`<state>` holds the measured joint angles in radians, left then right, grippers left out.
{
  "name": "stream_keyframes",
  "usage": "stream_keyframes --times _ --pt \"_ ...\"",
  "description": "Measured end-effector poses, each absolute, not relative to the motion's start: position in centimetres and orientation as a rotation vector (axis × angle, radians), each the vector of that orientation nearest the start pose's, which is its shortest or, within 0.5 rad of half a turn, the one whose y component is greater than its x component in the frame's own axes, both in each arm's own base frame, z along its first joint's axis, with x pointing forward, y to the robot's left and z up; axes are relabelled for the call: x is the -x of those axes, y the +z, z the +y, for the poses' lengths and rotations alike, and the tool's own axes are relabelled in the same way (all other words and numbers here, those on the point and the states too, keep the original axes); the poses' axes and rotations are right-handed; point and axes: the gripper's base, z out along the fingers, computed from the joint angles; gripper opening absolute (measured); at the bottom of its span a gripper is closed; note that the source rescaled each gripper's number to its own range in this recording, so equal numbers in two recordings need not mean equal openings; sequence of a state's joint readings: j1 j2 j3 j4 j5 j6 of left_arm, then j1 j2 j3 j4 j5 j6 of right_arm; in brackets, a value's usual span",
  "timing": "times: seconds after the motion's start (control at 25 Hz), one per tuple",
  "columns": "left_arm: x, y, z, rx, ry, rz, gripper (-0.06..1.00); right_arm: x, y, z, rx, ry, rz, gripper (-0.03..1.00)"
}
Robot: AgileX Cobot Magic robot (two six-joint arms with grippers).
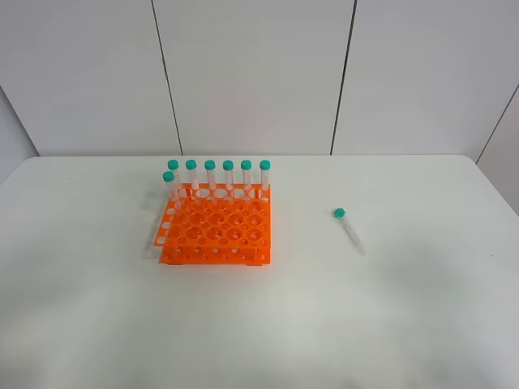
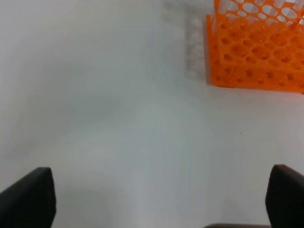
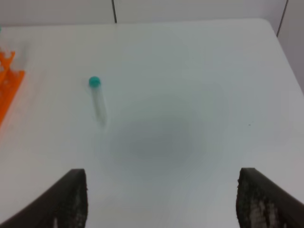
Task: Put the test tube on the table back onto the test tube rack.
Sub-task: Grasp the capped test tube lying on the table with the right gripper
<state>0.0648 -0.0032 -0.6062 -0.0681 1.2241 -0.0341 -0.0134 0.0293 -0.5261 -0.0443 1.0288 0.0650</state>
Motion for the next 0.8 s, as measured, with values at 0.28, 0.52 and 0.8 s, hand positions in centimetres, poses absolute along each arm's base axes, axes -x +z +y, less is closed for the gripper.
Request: stream_keyframes --times 0.28,0.52,0.8 --pt "2.5 29.3 -0.7 0.089 -0.063 2.095 1.00 -3.0 32.7 0.2 -0.016 0.030 2.091 1.00" --pt "2.3 29.7 -0.7 0.089 -0.062 2.047 1.00 -8.5 35.2 0.6 0.075 0.055 2.177 1.00" --pt "2.1 30.1 -0.7 0.089 -0.061 1.998 1.00 -16.2 34.0 0.7 0.093 0.091 2.304 1.00"
